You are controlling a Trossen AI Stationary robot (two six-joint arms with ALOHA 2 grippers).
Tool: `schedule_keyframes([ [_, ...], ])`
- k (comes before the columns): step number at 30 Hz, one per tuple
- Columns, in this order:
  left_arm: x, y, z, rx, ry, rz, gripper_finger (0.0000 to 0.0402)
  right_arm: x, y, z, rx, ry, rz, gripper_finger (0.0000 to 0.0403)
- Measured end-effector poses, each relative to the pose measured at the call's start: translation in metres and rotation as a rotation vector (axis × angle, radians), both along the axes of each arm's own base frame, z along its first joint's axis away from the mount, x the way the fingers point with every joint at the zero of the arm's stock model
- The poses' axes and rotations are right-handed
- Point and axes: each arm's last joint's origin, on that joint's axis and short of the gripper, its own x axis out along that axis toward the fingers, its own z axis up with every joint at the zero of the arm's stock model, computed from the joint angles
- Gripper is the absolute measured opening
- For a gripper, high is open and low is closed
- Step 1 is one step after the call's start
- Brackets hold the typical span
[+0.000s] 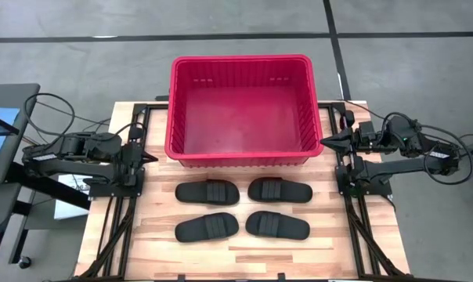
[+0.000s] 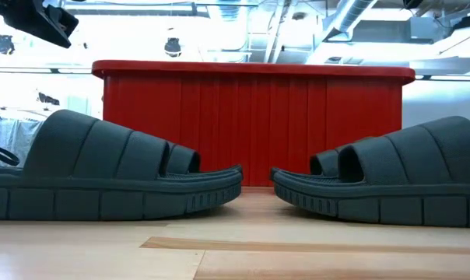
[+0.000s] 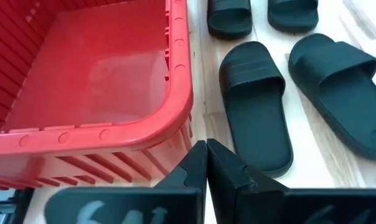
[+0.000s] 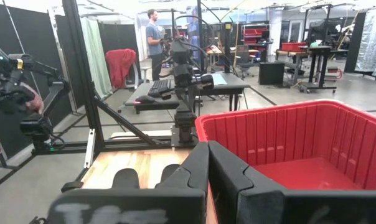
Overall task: Pick and place slides into bin
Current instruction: Put the black slide into the red bin
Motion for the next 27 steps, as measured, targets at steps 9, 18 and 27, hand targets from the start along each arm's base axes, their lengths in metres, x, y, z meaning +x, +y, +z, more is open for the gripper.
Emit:
schedule_keyframes([
  [9,-0.001,0.0,-0.001,0.019,0.017,-0.01,0.0,0.0,0.0,0.0,0.0,0.0,0.0,0.0],
  [18,0.004,-0.001,0.005,-0.108,-0.076,0.03,0.0,0.0,0.0,0.0,0.0,0.0,0.0,0.0],
  [27,0.01,-0.009,0.026,-0.347,-0.261,-0.149,0.0,0.0,0.0,0.0,0.0,0.0,0.0,0.0],
])
